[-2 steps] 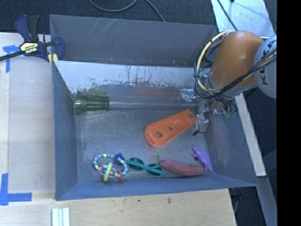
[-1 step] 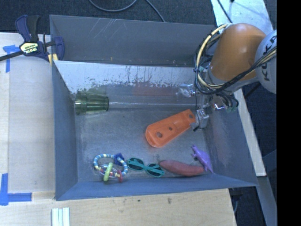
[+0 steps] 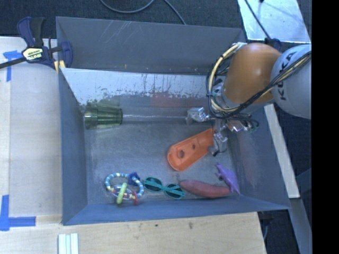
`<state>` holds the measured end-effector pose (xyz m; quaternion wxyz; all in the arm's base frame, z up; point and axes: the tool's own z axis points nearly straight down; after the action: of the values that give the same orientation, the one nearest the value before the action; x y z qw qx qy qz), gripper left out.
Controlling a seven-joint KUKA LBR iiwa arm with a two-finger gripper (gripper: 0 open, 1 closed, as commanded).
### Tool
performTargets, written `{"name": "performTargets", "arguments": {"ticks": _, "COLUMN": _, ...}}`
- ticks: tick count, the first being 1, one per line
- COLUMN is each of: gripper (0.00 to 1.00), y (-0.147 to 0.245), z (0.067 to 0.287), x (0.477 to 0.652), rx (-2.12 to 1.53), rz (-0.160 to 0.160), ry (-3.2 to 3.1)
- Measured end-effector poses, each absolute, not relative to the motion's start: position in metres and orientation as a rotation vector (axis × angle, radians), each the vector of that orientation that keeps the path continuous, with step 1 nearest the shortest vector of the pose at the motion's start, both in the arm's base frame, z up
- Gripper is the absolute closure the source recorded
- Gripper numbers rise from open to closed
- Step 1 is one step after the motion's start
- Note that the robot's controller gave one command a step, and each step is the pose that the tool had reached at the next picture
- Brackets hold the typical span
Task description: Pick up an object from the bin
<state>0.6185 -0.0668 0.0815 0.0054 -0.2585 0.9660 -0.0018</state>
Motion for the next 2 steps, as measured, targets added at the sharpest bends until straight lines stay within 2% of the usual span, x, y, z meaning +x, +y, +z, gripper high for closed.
{"name": "performTargets", "arguments": {"ticks": 1, "gripper": 1.00, "y": -0.0656, "z": 0.0715, "x": 0.6192, "rx": -0.837, "rz": -0.007, "ry": 3.012}}
{"name": "performTargets", "arguments": {"ticks": 2, "gripper": 1.00, "y": -0.0656, "z": 0.0715, "x": 0.6192, "rx": -0.837, "rz": -0.007, "ry": 3.012}}
